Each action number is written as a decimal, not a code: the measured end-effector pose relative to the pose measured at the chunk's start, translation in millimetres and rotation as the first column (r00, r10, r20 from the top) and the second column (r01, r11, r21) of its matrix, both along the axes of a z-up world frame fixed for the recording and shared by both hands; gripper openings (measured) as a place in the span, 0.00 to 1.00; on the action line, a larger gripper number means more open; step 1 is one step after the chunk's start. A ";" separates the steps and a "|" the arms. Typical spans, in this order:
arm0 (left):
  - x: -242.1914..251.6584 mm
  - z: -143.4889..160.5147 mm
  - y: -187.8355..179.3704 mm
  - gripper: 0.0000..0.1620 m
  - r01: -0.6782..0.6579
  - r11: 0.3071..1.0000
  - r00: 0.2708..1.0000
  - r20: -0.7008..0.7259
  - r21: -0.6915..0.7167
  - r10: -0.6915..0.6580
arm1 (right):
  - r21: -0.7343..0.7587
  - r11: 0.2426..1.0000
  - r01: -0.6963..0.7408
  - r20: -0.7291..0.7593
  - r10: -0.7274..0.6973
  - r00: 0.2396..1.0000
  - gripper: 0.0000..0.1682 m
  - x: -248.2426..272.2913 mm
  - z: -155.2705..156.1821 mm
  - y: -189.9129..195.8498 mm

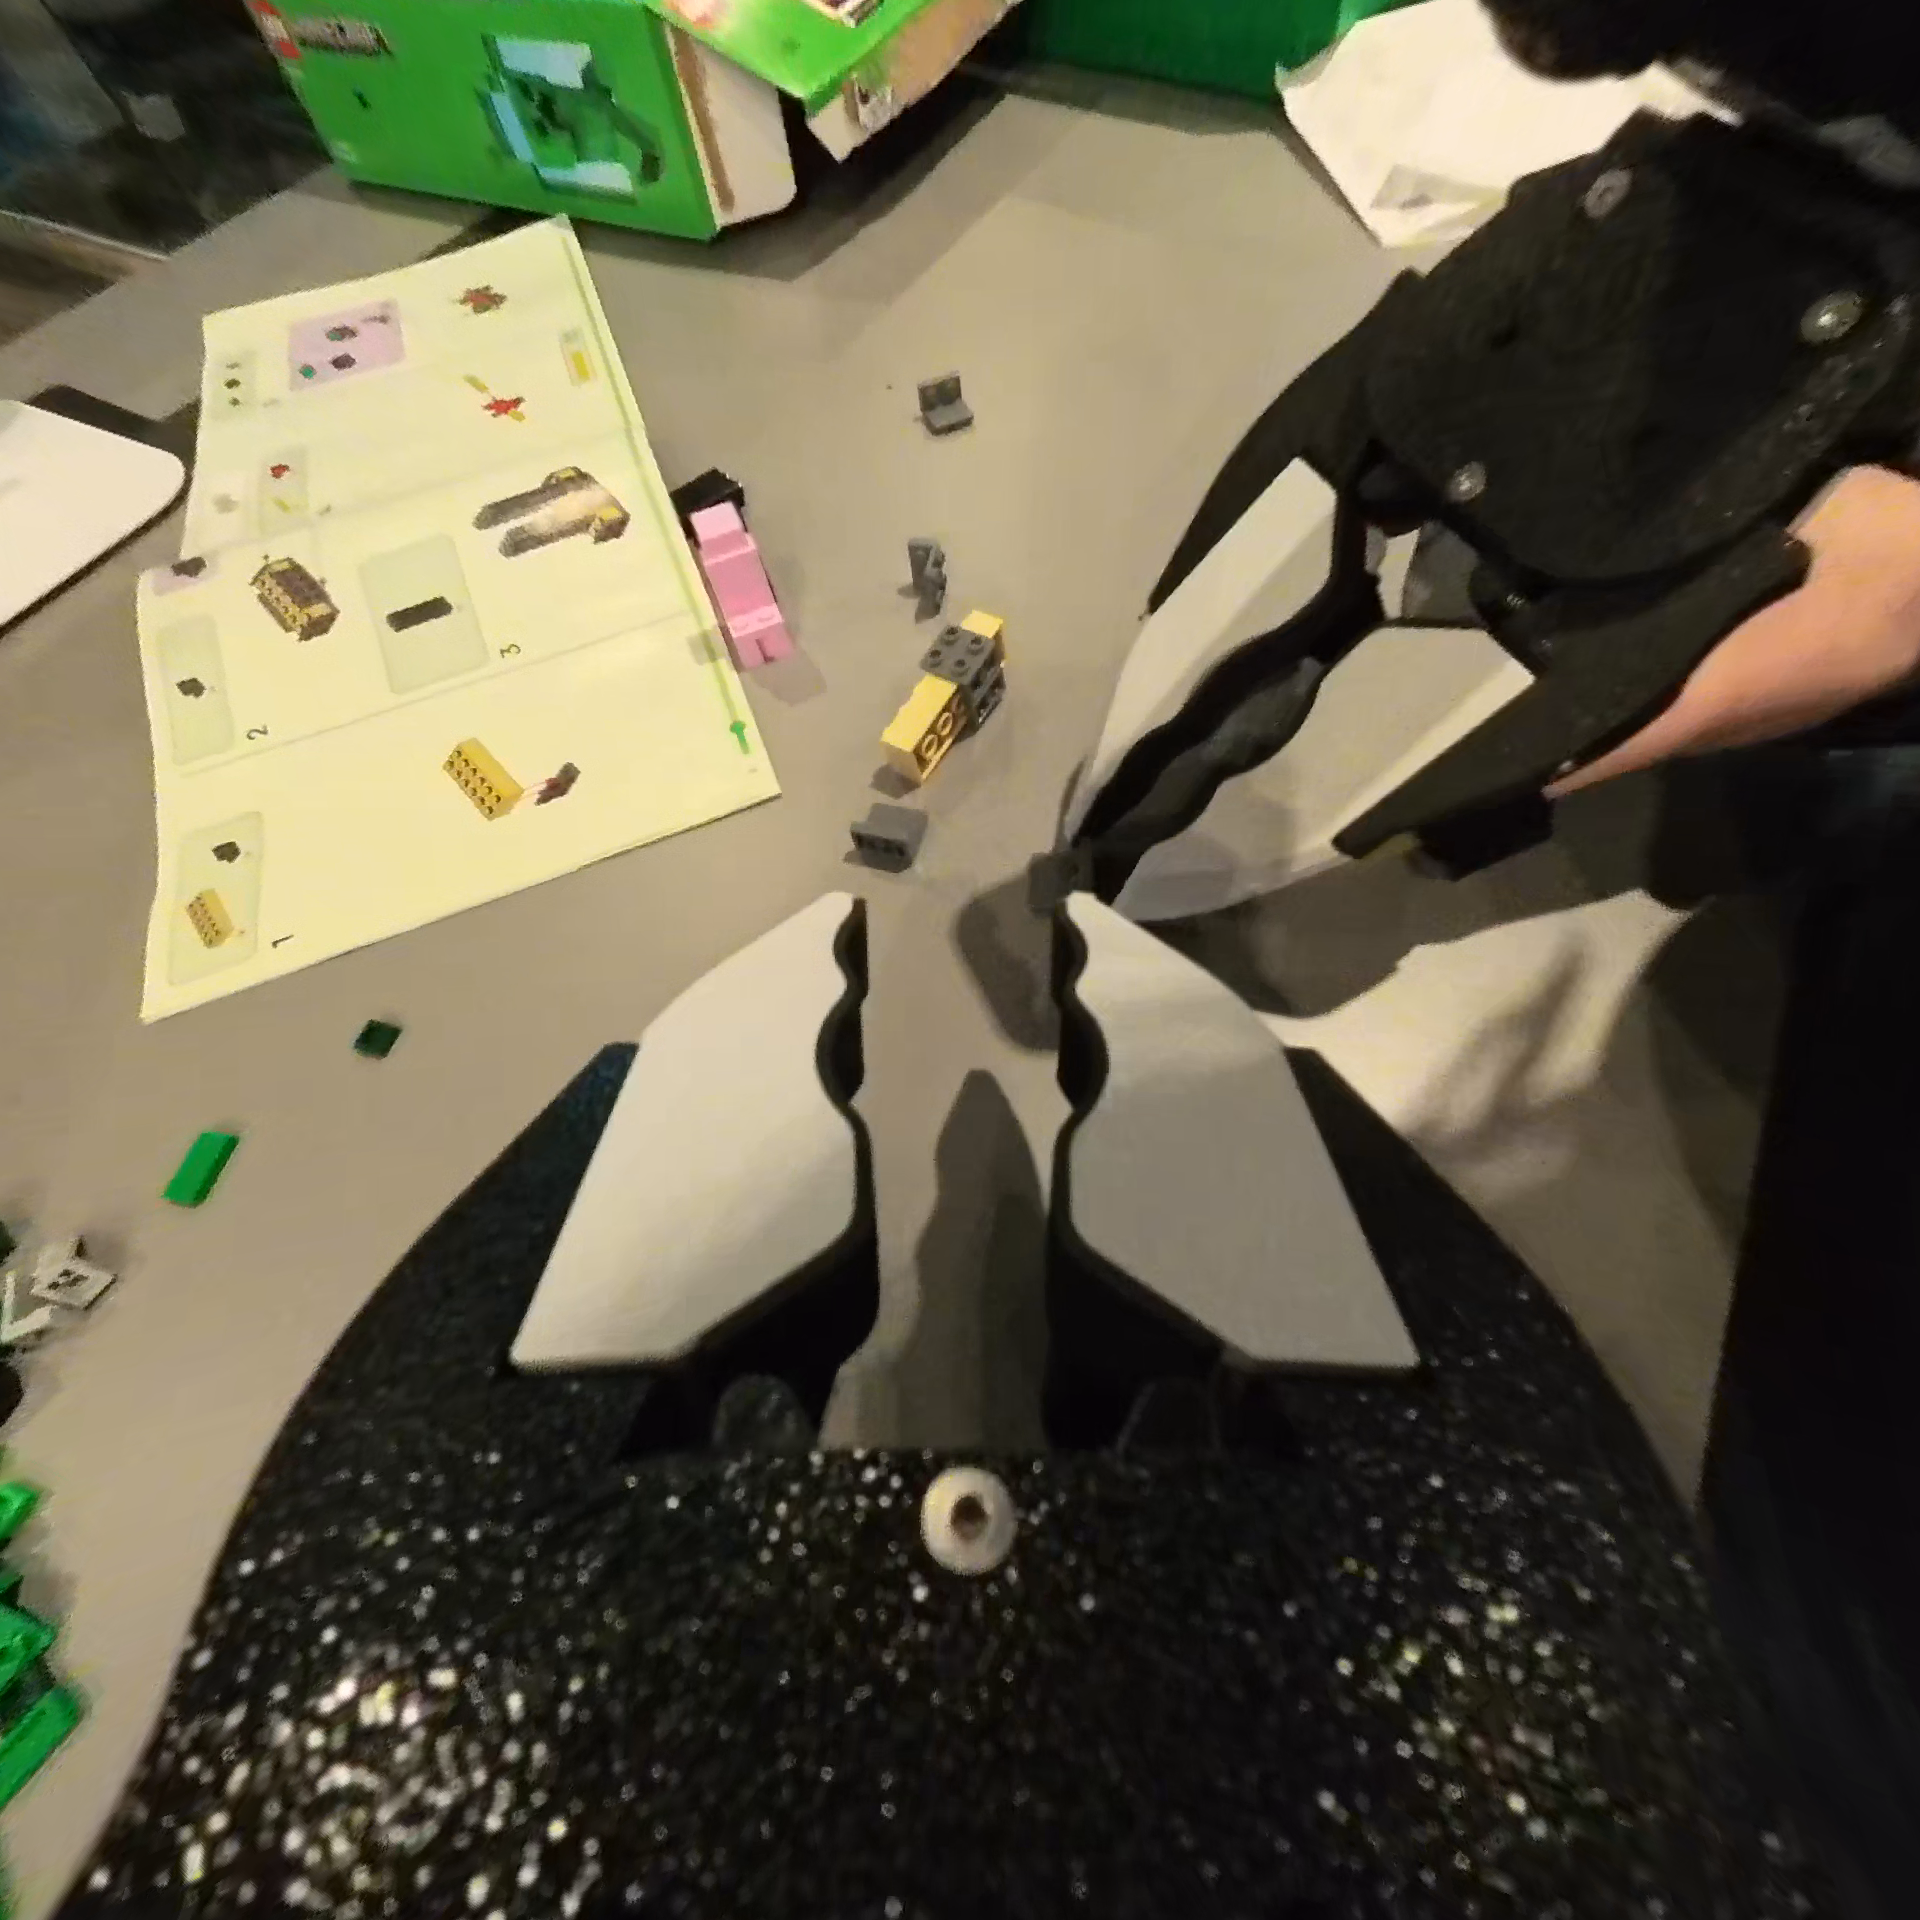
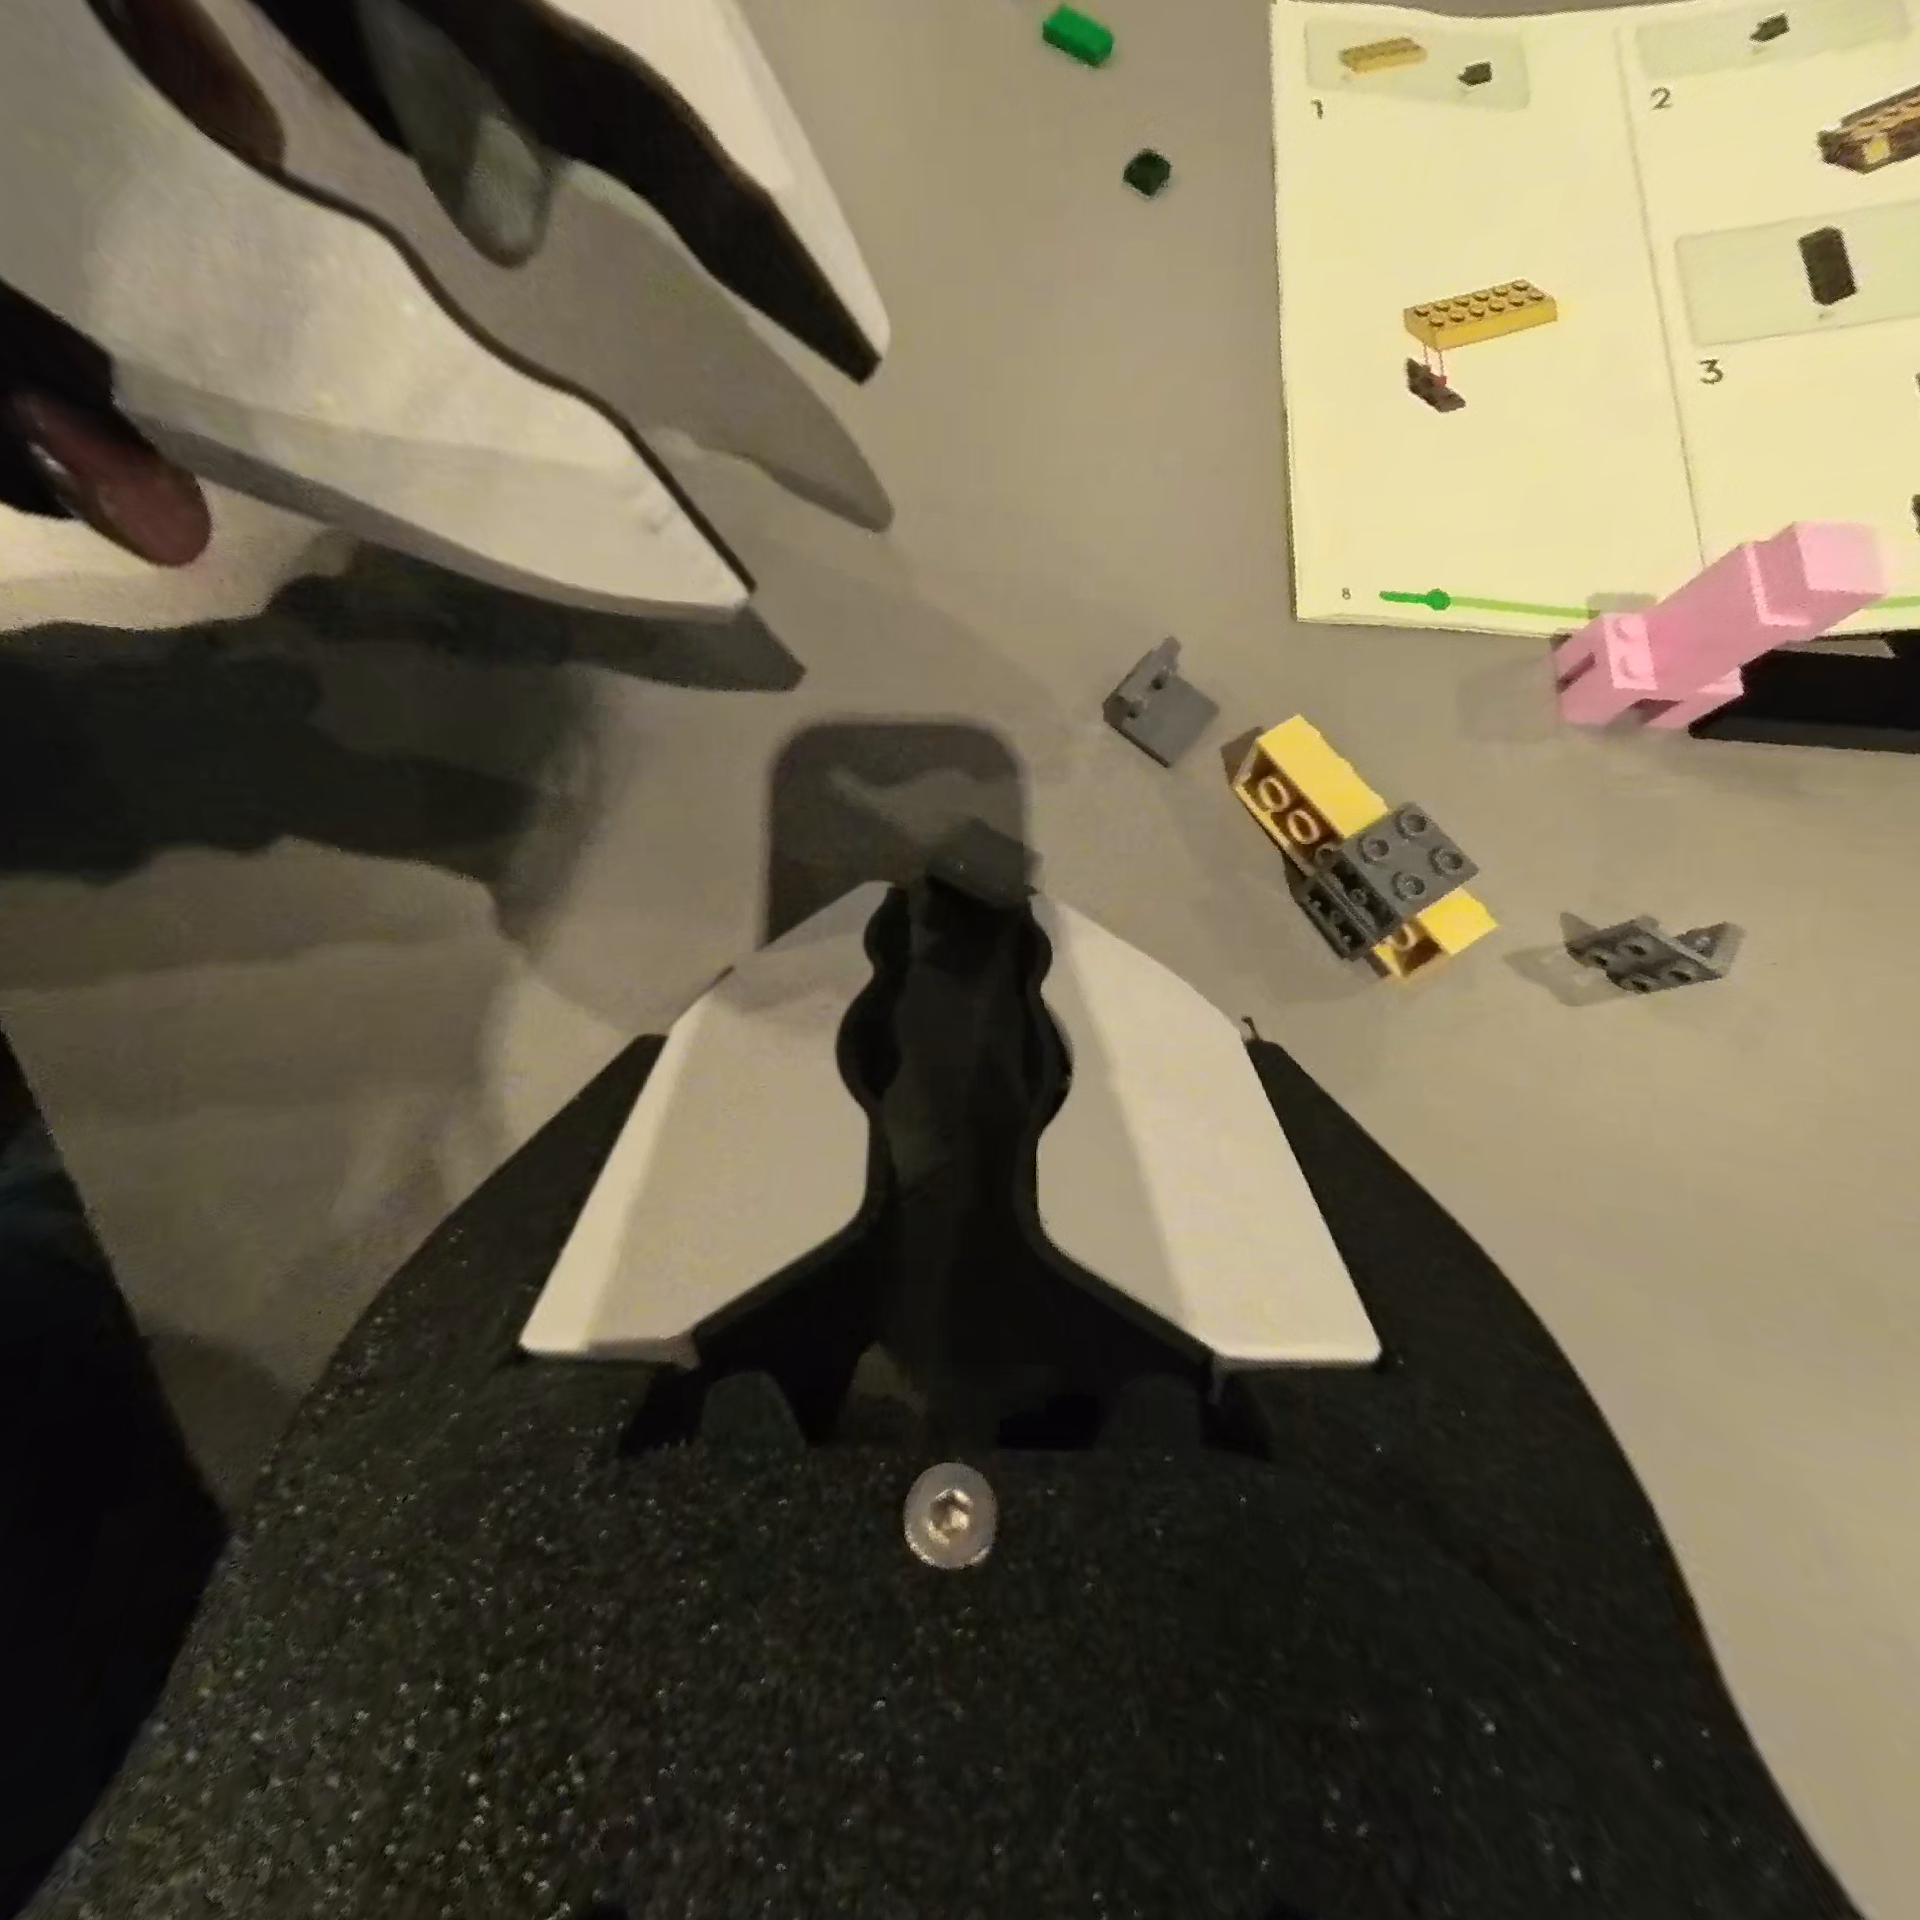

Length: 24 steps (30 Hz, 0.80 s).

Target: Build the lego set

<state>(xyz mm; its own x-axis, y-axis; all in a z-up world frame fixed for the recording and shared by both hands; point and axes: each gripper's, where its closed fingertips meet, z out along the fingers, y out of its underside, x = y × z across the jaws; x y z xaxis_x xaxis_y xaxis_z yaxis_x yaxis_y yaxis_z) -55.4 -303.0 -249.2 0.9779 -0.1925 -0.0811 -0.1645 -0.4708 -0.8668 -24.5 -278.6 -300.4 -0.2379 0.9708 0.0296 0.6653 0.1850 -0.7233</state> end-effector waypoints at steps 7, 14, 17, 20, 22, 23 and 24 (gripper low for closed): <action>4.6 -4.2 2.5 0.21 0.021 0.999 1.000 -0.012 0.024 -0.021 | 0.007 1.000 0.030 -0.001 -0.030 1.000 0.18 -4.3 0.0 5.2; 6.6 -8.8 3.7 0.21 0.041 0.999 0.999 -0.011 0.026 -0.041 | 0.027 0.998 0.058 0.035 -0.059 0.998 0.19 -5.2 -2.2 3.7; 7.2 -9.1 4.0 0.21 0.055 0.998 0.998 -0.008 0.027 -0.055 | 0.095 0.993 0.074 0.048 -0.079 0.996 0.17 -0.3 -0.7 19.1; 7.8 -9.0 3.8 0.21 0.069 0.997 0.998 -0.010 0.030 -0.069 | 0.008 0.993 0.117 0.042 -0.117 0.992 0.17 3.9 4.5 26.1; 8.4 -9.3 4.5 0.20 0.074 0.997 0.997 -0.009 0.030 -0.074 | -0.017 0.992 0.126 0.034 -0.125 0.992 0.17 6.5 6.2 26.1; 9.1 -9.3 4.9 0.20 0.077 0.997 0.997 -0.008 0.032 -0.077 | -0.004 0.992 0.127 0.024 -0.127 0.992 0.17 7.2 6.1 26.6; 10.0 -9.2 5.4 0.20 0.081 0.996 0.997 -0.007 0.034 -0.081 | -0.005 0.992 0.123 0.012 -0.123 0.992 0.17 6.9 6.1 24.9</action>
<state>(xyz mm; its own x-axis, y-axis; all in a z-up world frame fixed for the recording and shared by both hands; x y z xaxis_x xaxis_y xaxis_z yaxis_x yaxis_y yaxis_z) -45.4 -297.6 -258.4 0.9588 -0.2681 -0.0941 -0.2055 -0.4258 -0.8812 -17.6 -253.7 -294.3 -0.1173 0.9929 0.0220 0.6913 0.0975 -0.7160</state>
